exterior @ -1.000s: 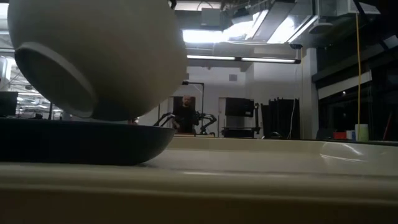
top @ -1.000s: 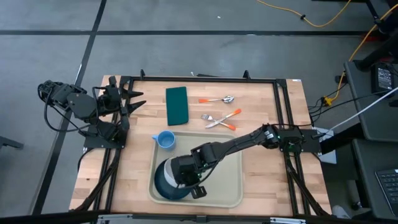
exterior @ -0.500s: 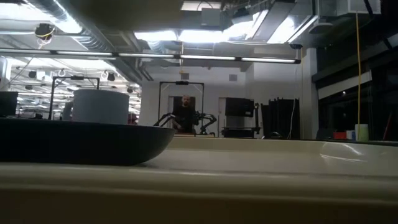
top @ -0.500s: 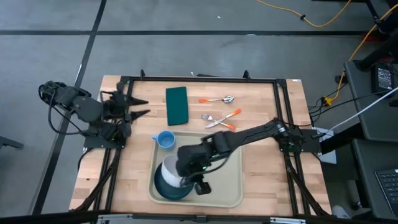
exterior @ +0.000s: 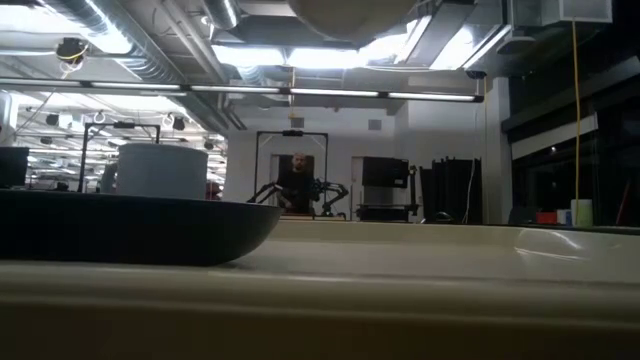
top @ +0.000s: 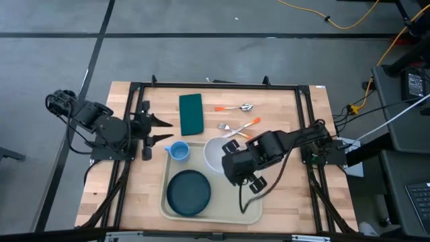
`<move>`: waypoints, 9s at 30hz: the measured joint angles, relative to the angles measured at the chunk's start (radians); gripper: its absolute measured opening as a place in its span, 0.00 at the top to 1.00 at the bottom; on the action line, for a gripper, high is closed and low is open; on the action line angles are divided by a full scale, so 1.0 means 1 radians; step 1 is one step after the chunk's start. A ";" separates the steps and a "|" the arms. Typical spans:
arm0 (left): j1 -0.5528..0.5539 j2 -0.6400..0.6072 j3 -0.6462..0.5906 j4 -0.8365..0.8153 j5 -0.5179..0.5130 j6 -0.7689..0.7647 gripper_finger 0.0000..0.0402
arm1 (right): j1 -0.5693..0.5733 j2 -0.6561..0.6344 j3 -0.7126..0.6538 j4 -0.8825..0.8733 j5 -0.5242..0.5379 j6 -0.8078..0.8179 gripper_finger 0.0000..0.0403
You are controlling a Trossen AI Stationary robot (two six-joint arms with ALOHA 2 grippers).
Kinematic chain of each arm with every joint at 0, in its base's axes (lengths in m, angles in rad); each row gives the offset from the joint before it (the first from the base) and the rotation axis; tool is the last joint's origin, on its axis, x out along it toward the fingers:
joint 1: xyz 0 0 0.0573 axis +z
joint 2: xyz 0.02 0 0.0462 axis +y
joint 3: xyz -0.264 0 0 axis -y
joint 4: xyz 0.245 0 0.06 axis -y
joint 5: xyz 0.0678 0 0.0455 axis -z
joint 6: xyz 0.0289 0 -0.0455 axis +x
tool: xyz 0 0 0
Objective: Set up tray
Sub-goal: Put the white bowl on top of the green plate on the gray tray
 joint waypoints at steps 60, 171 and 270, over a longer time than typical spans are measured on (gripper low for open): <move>0.250 0.477 0.082 0.041 0.626 0.740 0.55 | -0.080 0.013 -0.121 0.023 -0.142 -0.120 0.97; 0.164 0.436 0.122 -0.222 0.814 0.606 0.99 | -0.339 -0.489 -0.006 0.517 0.108 0.222 0.99; -0.136 0.717 -0.159 0.162 0.891 0.143 0.89 | -0.600 -0.526 -0.007 0.588 -0.298 0.223 1.00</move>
